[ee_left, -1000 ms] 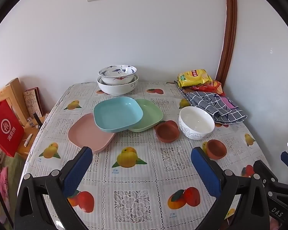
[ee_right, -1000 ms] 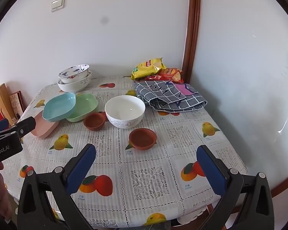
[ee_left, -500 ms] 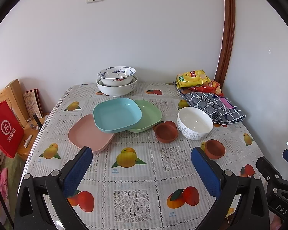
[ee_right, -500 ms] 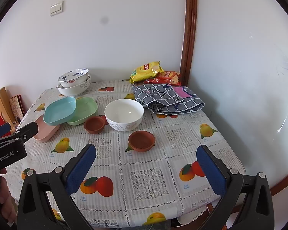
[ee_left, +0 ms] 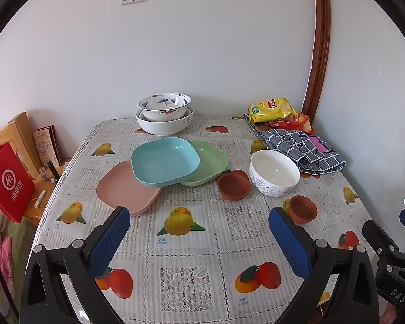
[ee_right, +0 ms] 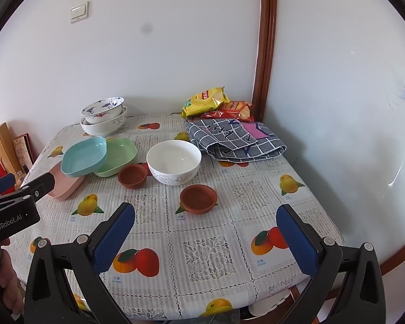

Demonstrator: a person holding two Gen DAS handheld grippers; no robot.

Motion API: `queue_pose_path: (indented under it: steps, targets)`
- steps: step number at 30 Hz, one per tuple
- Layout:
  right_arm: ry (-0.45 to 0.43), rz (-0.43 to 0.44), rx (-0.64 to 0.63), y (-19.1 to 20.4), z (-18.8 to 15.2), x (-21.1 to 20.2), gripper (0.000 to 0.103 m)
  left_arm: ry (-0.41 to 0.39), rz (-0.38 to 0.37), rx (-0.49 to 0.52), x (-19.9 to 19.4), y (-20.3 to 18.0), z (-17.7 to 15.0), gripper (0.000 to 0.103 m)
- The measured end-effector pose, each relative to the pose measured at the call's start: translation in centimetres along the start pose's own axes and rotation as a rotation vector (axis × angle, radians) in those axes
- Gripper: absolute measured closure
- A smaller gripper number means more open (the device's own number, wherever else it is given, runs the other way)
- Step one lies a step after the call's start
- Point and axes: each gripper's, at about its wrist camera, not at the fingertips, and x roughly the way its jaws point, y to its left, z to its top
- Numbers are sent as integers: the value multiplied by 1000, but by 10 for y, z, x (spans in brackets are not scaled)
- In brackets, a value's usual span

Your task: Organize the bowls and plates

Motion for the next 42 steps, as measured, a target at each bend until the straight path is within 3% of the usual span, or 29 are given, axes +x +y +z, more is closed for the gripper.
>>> queue_pose_path:
  steps: [42]
  targets:
    - [1,1,5,4,-3,-1,0,7,-3,-4,1,1,-3,0]
